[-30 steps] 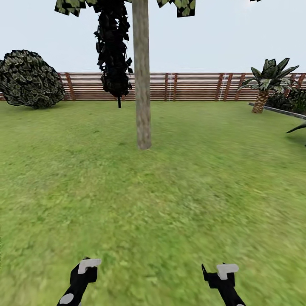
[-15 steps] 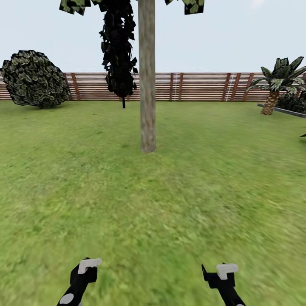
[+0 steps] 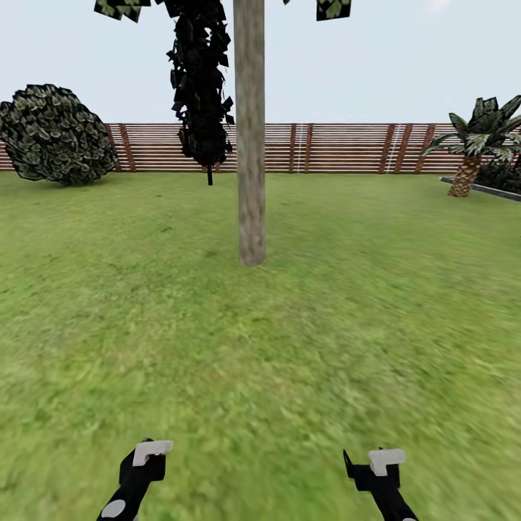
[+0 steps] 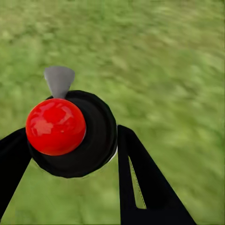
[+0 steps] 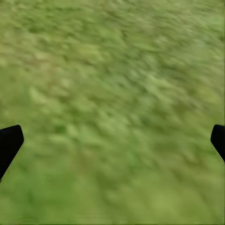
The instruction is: In the garden, pick up the pesticide atomizer on the floor and spray pesticide onto both trees until each tree trunk is fully covered.
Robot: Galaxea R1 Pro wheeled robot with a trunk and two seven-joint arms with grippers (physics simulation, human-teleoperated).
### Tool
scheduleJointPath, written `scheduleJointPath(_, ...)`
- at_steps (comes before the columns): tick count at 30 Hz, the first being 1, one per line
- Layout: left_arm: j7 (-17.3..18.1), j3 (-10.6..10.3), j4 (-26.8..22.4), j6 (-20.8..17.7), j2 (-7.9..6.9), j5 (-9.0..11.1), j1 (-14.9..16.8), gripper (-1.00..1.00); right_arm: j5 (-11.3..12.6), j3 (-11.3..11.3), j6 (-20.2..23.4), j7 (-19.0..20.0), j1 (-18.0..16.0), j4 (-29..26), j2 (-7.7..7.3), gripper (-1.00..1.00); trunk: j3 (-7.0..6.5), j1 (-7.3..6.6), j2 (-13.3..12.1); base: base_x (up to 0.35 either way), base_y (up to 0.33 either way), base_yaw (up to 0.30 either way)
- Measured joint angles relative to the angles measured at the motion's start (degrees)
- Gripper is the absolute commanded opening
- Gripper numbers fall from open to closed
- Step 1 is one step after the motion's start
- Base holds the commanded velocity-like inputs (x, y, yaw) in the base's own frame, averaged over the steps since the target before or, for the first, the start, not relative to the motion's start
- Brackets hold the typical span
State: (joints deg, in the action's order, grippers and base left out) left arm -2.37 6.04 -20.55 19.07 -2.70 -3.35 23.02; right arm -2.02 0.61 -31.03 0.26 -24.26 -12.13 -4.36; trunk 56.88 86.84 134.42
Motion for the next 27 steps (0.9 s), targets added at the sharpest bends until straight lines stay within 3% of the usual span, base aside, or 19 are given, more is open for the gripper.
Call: scheduleJointPath(27,0.0,0.0,0.0,0.0,0.01,0.0,0.0,-1.00,0.0,0.0,0.0,0.0,0.0,0.0,-0.03,1.00,0.00,0.00,0.0,0.339,0.100,0.000)
